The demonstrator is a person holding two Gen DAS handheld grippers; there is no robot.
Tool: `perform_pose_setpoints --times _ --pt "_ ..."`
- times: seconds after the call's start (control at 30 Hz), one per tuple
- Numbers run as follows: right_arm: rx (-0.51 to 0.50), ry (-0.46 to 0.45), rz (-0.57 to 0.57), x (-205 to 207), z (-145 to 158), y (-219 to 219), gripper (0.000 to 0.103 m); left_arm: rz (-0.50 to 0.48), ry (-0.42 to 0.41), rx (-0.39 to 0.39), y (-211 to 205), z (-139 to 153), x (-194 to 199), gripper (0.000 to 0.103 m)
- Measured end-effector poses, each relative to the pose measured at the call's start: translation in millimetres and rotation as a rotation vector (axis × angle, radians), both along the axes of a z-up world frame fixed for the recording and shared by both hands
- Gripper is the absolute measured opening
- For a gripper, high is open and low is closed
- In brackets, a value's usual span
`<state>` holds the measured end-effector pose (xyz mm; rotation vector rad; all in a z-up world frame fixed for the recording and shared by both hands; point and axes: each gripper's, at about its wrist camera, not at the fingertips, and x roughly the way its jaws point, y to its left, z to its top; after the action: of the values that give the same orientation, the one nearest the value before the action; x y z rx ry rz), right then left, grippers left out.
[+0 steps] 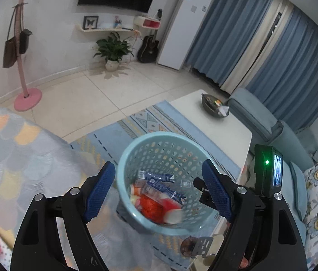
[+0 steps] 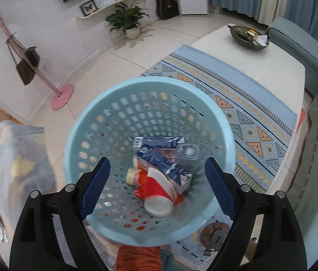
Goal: Collect trash
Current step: 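Move both open grippers back over the table toward the remaining bags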
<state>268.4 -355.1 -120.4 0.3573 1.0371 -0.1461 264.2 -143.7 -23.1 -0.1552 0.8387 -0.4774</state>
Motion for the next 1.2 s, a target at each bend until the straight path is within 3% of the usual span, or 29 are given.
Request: perform_pose_setpoints --times 0.33,0.67,0.8,0.93,1.2 --pt "-0.023 -0.122 0.112 -19 60 64 0.082 0.05 -0.121 -0.019 54 45 -50 0.078" --pt "-0.048 -0.26 0.307 -46 117 160 0.082 0.175 -0.226 -0.043 148 79 -96 0.078" --pt "-0.062 -0.287 0.411 -54 126 207 0.082 0.233 -0.245 -0.015 189 86 -103 0.078" --pt "-0.109 -0.314 0.497 -64 128 255 0.082 0.33 -0.257 0.063 229 85 -103 0.078" --pt "-0.098 -0.318 0.665 -79 102 334 0.081 0.531 -0.173 0.122 322 58 -94 0.081"
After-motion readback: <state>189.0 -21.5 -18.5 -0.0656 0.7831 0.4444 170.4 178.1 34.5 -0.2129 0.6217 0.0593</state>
